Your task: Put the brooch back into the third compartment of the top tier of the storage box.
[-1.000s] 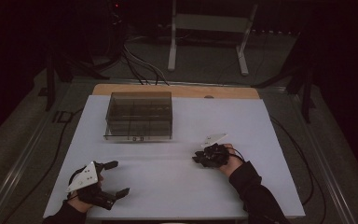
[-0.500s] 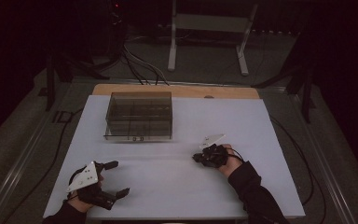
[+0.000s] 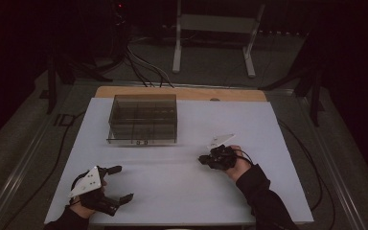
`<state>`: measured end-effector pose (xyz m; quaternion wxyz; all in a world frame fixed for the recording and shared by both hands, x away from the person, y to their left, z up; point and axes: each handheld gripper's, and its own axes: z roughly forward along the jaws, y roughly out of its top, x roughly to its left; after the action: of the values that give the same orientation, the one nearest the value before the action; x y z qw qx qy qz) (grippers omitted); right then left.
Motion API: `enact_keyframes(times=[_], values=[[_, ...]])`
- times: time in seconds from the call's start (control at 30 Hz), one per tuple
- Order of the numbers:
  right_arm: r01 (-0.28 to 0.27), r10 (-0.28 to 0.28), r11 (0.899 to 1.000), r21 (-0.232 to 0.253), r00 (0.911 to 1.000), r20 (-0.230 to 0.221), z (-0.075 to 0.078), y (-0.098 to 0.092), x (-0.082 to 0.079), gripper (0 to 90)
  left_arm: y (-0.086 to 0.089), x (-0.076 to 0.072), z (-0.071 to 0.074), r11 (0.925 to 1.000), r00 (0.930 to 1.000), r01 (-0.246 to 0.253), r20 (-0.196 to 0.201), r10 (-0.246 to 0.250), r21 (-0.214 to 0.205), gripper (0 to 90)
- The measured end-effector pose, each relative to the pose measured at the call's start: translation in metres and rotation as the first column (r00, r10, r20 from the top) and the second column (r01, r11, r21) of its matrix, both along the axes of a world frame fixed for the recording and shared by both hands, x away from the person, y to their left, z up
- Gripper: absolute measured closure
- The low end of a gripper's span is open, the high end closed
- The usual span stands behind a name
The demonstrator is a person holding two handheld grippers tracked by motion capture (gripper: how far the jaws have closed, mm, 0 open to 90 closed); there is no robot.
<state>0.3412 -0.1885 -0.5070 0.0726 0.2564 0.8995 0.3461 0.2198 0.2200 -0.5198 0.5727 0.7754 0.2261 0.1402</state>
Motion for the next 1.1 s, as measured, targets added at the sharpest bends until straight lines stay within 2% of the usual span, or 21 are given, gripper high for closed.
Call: enact_keyframes(times=[0.33,1.1], values=[[0.0,0.0,1.0,0.02,1.0,-0.003,0.012,-0.001,-0.002,85.3,0.0,0.0,0.0,1.0,1.0,0.002,0.0,-0.002,0.0,0.6],[-0.014,0.014,1.0,0.028,0.9999,0.0,0.04,0.007,-0.001,85.3,0.001,0.0,0.0,0.9999,1.0,-0.001,-0.007,0.001,-0.013,0.6]])
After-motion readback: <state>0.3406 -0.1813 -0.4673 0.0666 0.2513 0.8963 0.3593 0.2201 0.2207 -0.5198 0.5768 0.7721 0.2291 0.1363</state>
